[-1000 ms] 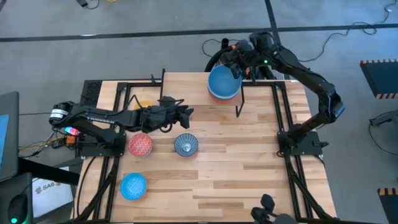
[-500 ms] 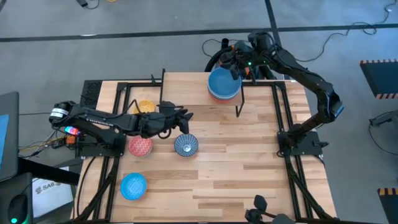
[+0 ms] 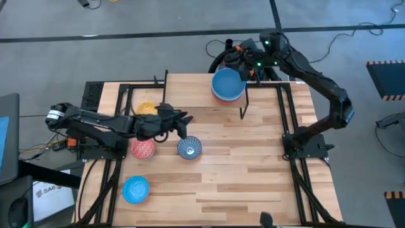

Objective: Place and stack bowls onto a shelf
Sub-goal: Put the red-blue patterned bowl on the shelf

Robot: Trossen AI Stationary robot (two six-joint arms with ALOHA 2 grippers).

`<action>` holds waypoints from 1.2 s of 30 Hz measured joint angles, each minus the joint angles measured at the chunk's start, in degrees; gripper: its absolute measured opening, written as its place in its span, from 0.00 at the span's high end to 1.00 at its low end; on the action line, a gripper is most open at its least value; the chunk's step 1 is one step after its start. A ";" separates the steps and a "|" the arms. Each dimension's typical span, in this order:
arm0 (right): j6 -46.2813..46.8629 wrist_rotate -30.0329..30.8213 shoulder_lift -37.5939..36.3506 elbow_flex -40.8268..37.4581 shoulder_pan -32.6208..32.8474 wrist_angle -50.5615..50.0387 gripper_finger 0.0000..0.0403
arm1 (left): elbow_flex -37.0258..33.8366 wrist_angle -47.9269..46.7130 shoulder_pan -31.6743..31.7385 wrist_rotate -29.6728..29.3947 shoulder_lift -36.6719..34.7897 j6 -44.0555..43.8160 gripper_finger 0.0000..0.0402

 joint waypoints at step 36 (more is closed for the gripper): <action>47.36 35.82 21.54 -0.09 48.71 -8.60 0.67 | -10.68 -26.47 1.08 20.37 -5.48 -10.12 0.58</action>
